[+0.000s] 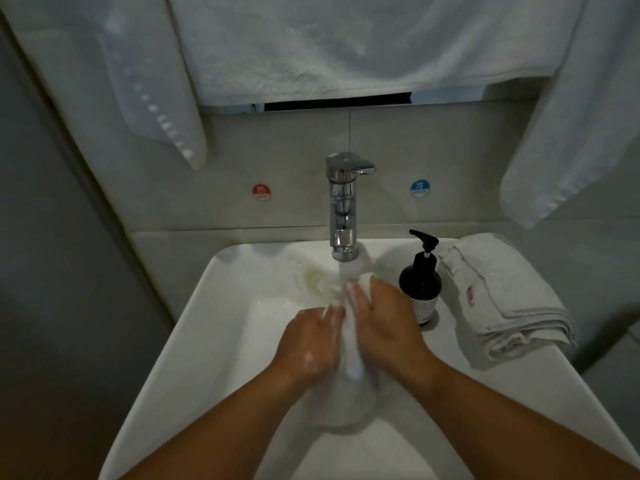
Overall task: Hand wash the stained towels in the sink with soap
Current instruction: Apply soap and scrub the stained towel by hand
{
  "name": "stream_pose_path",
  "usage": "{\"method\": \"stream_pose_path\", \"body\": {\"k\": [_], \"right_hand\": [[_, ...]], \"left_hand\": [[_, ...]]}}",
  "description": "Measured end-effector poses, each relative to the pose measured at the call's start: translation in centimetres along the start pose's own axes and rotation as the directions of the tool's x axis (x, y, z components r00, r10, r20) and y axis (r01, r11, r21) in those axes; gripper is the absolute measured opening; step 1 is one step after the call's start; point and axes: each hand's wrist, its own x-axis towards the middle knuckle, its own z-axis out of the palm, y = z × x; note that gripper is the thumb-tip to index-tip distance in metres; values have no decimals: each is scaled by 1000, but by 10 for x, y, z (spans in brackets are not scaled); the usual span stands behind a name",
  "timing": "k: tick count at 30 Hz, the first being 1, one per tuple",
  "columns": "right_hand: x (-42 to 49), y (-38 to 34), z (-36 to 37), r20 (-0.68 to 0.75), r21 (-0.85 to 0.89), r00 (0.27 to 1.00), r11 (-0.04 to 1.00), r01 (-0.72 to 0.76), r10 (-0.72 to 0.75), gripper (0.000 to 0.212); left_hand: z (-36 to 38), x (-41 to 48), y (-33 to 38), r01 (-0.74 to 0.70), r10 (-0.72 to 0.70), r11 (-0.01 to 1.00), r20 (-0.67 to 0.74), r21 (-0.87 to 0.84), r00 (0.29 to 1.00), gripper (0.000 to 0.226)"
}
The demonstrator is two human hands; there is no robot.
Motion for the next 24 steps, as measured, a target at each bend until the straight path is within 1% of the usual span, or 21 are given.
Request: {"method": "stream_pose_path", "body": {"k": [1,2,3,5,6,7,8,9,10,12,13,14,15,16,17,19,20,22,24], "right_hand": [[7,1,-5,-11,-8,998,998,-66,66,34],[10,4,-10,11,-42,993,992,-121,121,34],[9,8,-11,58,-106,990,986,-125,132,34],[-1,7,-11,187,-229,980,973,-27,72,33],[-9,4,-9,231,-234,972,972,28,28,32],[-15,1,-7,245,-206,969,976,72,-20,33],[-17,-1,-4,222,-170,973,980,100,-61,34],[-14,-3,-3,172,-143,983,985,97,-71,35],[-6,1,-2,105,-123,994,991,49,-37,36],[8,6,-7,24,-73,997,995,-71,73,40],[10,9,-10,29,-98,995,991,-94,97,42],[7,10,-11,62,-160,994,984,-83,94,42],[1,9,-10,123,-219,989,974,-54,83,39],[-8,6,-8,177,-241,983,970,-12,56,35],[-17,1,-7,220,-217,975,976,31,18,33],[-23,-4,-3,226,-147,972,984,104,-68,33],[-19,-4,-1,197,-147,977,983,107,-77,33],[1,6,-1,93,-140,996,990,5,8,36],[13,15,-7,43,-152,992,982,-109,117,42]], "left_hand": [[0,-5,5,-57,56,995,-20,-81,998,51],[1,-8,9,-94,87,984,-53,-153,995,46],[3,-8,13,-103,86,974,-91,-203,992,42],[8,0,11,-65,36,979,-152,-195,988,44],[10,4,6,-23,0,988,-150,-154,989,49],[10,6,2,31,-43,994,-118,-102,992,54],[9,6,-2,69,-71,997,-65,-36,995,58],[8,4,-4,71,-71,997,-19,11,997,59],[7,0,-4,35,-35,999,-1,15,999,59],[5,-7,4,-88,85,991,-34,-105,996,53],[5,-9,9,-132,122,978,-69,-160,990,48],[7,-7,12,-145,125,972,-113,-186,986,45],[9,-2,11,-117,92,977,-145,-177,985,45],[11,2,8,-63,41,987,-152,-148,988,48],[13,5,3,3,-19,993,-135,-121,991,51],[13,6,-7,90,-98,990,-65,-112,993,52],[12,3,-8,99,-104,988,-38,-120,994,52],[8,-3,0,29,-41,983,-63,-181,997,53],[5,-8,16,-27,-7,967,-133,-251,991,51]]}}
